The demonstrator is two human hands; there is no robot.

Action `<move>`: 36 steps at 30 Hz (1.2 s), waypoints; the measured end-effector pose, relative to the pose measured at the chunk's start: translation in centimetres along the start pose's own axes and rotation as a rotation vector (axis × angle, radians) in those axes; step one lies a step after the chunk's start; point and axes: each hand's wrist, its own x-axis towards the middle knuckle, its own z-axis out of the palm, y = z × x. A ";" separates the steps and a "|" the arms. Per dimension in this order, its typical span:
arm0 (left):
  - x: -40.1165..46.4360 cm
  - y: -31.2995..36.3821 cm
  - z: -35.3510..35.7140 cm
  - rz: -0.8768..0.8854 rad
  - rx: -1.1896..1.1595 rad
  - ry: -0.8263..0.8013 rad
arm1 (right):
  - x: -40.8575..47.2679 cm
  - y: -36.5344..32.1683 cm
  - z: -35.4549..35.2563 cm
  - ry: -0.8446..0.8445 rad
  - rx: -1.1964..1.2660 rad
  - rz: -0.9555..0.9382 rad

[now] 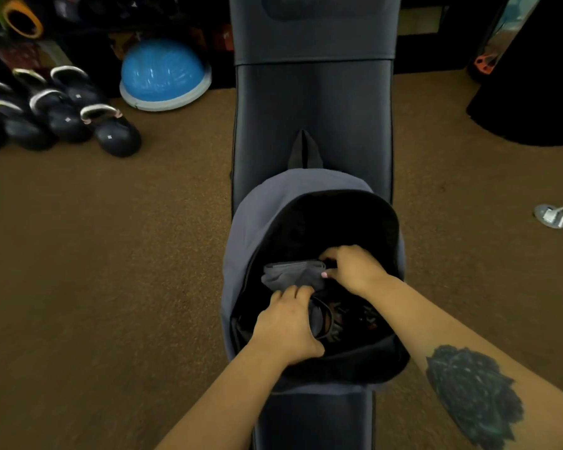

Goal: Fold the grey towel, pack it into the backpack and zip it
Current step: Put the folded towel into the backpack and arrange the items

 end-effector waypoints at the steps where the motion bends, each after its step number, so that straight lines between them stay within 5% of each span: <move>1: 0.2 0.0 0.0 -0.003 0.004 0.006 | 0.0 0.1 0.1 0.018 0.006 0.002; 14: 4.3 -1.7 -1.8 -0.040 -0.074 0.081 | -0.9 1.2 -0.1 0.025 0.222 0.003; 20: 5.4 -2.0 -0.9 -0.027 -0.010 0.130 | -3.0 1.6 1.2 0.511 0.099 -0.194; 27: 4.6 -2.8 -1.1 -0.105 -0.149 0.216 | -3.0 2.1 3.0 -0.060 -0.245 0.119; 32: 4.1 -2.8 -0.5 -0.280 -0.323 0.325 | -1.6 3.0 4.4 -0.248 -0.343 0.165; 36: 4.2 -2.3 -0.2 -0.298 -0.208 0.383 | -1.1 3.5 4.6 -0.305 -0.311 0.145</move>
